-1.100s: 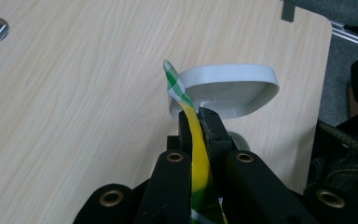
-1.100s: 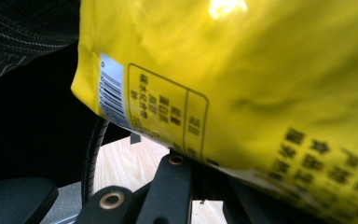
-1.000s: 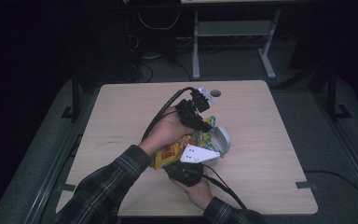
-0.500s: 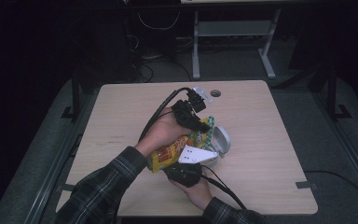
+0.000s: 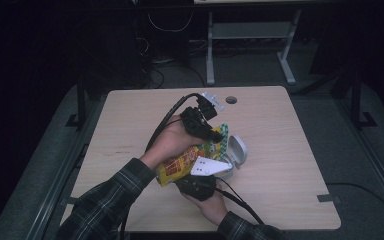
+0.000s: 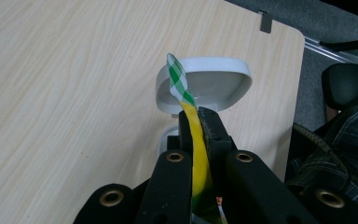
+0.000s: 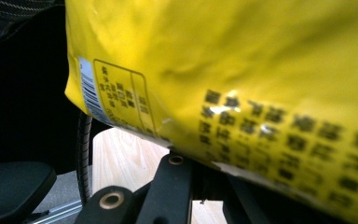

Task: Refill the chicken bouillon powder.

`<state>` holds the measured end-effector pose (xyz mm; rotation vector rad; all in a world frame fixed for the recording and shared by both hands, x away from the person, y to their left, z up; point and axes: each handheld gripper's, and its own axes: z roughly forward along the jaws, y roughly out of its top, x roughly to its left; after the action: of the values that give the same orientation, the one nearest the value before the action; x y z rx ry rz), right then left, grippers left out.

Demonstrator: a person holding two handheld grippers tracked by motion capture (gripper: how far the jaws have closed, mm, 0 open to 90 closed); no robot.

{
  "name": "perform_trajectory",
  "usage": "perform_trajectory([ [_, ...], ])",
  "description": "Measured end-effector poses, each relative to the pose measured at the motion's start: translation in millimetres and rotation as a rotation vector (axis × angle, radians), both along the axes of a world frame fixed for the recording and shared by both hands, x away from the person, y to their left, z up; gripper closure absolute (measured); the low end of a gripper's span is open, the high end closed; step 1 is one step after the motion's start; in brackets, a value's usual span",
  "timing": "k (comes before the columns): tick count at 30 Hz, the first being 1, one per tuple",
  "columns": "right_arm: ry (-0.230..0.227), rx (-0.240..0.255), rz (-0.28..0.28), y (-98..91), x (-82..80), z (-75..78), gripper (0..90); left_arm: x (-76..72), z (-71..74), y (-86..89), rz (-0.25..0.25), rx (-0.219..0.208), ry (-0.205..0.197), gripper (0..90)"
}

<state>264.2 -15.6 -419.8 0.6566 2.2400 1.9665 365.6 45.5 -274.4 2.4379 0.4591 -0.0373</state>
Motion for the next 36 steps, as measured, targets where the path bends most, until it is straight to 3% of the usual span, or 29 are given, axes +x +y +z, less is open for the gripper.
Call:
perform_trajectory([
  [15, -0.011, -0.032, -0.011, 0.1, -2.1, -1.9, 90.0, -9.0, 6.2, 15.9, -0.012, -0.045, -0.027, 90.0],
  [36, 0.004, -0.066, -0.047, -4.8, -3.3, -6.4, 90.0, -20.3, 15.1, 50.1, -0.010, -0.156, -0.070, 90.0],
])
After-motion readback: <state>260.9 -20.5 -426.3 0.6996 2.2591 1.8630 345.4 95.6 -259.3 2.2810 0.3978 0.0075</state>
